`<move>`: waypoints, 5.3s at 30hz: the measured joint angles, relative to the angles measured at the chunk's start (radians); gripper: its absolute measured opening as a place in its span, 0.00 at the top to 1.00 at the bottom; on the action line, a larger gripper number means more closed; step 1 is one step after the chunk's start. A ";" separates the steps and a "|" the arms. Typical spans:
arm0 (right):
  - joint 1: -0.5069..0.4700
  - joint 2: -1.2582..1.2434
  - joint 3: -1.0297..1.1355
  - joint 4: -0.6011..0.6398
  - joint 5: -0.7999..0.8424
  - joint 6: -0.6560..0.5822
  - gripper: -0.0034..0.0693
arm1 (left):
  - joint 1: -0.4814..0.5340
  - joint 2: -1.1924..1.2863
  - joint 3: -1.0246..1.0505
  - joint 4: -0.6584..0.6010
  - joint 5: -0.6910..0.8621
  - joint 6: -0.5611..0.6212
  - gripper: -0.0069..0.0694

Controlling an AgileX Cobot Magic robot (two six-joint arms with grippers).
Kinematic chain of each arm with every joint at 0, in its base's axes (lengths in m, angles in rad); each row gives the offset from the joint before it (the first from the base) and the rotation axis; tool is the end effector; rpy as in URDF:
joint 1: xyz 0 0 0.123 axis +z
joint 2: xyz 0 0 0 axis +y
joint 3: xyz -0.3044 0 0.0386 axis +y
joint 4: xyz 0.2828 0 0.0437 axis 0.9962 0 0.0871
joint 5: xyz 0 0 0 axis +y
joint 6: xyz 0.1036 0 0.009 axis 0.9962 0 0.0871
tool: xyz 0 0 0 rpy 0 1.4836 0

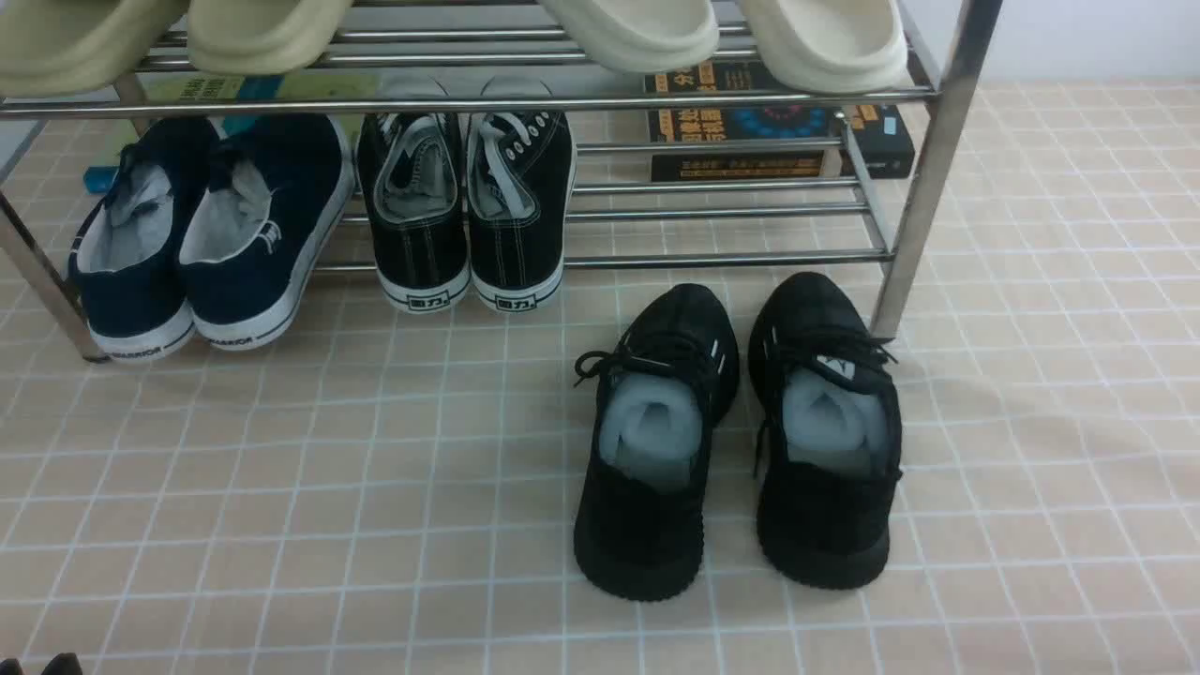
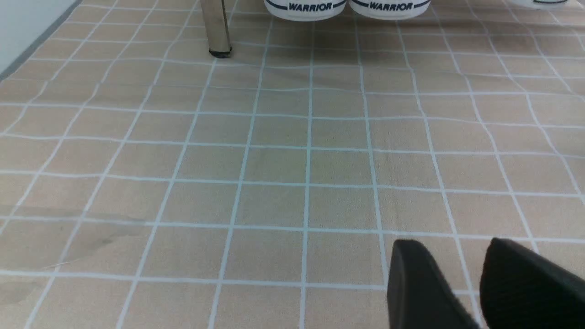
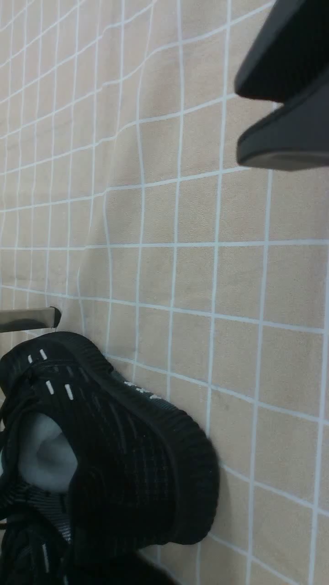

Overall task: Take the shoes off the shelf from the light coffee tablecloth by hand.
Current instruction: 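Grasp the leftmost shoe on the bottom shelf of the shoe rack with the left gripper, then set the held shoe down on the floor in front of the rack with the left gripper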

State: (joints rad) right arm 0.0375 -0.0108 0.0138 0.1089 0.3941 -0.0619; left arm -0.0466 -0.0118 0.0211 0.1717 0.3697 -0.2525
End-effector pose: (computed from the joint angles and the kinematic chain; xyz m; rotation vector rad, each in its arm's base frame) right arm 0.0769 0.0072 0.1696 -0.0276 1.8791 0.0916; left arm 0.0781 0.0028 0.1697 -0.0852 1.8553 -0.0390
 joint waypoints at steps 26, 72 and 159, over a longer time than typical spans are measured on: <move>0.000 0.000 0.000 0.000 0.000 0.000 0.68 | 0.000 0.000 -0.092 -0.359 0.070 -0.554 0.79; 0.000 0.000 0.000 0.000 0.000 0.000 0.64 | 0.000 1.631 -1.197 0.693 0.242 -0.874 0.26; 0.000 0.000 0.000 0.000 0.000 0.000 0.63 | 0.032 1.371 -0.786 0.542 0.293 -0.839 0.76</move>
State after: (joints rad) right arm 0.0375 -0.0108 0.0138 0.1089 0.3941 -0.0619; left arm -0.0151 1.3591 -0.7653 0.7139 0.6623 -1.0911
